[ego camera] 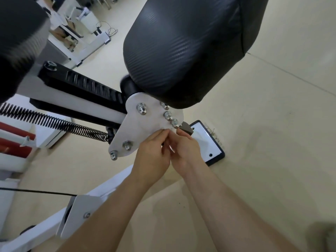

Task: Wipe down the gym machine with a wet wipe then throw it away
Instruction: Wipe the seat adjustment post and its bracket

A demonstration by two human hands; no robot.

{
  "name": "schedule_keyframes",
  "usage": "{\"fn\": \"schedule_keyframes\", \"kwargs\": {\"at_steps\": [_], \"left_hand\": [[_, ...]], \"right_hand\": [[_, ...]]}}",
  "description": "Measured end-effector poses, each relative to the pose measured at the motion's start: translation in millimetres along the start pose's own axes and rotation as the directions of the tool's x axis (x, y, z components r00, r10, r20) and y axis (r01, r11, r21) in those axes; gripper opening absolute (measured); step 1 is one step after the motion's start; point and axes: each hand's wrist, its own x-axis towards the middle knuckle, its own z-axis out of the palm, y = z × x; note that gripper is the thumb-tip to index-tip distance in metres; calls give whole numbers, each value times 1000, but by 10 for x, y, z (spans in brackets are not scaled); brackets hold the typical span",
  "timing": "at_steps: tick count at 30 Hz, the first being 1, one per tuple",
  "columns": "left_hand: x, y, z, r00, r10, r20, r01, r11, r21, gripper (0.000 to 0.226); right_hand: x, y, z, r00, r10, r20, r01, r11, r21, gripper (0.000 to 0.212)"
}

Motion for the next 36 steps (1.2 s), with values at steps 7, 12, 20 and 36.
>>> {"fn": "schedule_keyframes", "kwargs": {"at_steps": [7, 12, 20, 36], "left_hand": [[90, 117, -63, 996, 13, -87, -15, 1000, -24, 52], [128, 187, -104, 994, -9, -112, 5, 999, -38, 50], [91, 182, -143, 985, -68, -159, 61, 997, -54, 52], [16, 149, -333, 988, -62, -143, 63, 998, -1, 57]], "right_hand": [[-23, -324, 24, 954, -288, -84, 281, 956, -87, 11], [-32, -231, 159, 808, -589, 26, 532, 710, -461, 12], [31, -157, 122, 781, -621, 66, 527, 599, -603, 9], [106, -20, 5, 794, -584, -169, 424, 731, -535, 6]]}}
